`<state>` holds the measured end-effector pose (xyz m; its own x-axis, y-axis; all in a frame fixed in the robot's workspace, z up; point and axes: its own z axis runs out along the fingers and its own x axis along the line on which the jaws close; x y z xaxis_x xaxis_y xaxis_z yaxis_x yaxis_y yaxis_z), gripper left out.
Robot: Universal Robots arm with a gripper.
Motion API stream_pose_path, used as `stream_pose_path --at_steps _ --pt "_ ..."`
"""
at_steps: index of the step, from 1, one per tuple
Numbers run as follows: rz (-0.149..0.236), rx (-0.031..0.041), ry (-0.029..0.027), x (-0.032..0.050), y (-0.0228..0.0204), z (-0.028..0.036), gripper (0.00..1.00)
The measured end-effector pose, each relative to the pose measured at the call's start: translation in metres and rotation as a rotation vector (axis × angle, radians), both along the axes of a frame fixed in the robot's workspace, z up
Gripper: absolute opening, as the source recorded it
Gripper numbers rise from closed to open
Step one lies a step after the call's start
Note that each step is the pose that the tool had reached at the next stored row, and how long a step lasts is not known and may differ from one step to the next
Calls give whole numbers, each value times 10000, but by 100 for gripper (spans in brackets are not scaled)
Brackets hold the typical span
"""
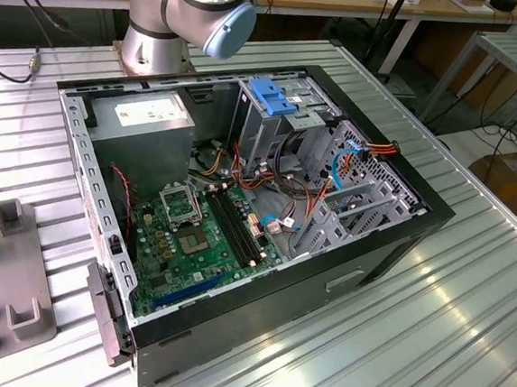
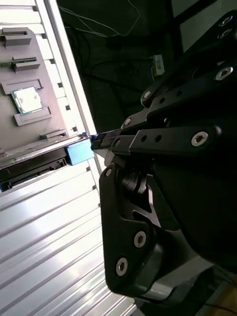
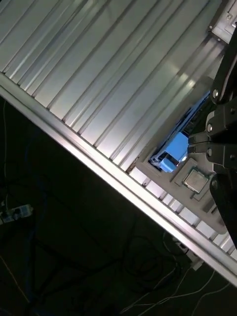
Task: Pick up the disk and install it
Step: 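Pick up the disk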
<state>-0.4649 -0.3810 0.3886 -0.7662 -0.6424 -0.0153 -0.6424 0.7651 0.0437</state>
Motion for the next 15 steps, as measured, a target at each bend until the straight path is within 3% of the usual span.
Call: stream_pose_path --at_steps 12,15 --pt "2459 0 0 0 0 -10 10" --pt "3336 0 -1 0 0 -17 10"
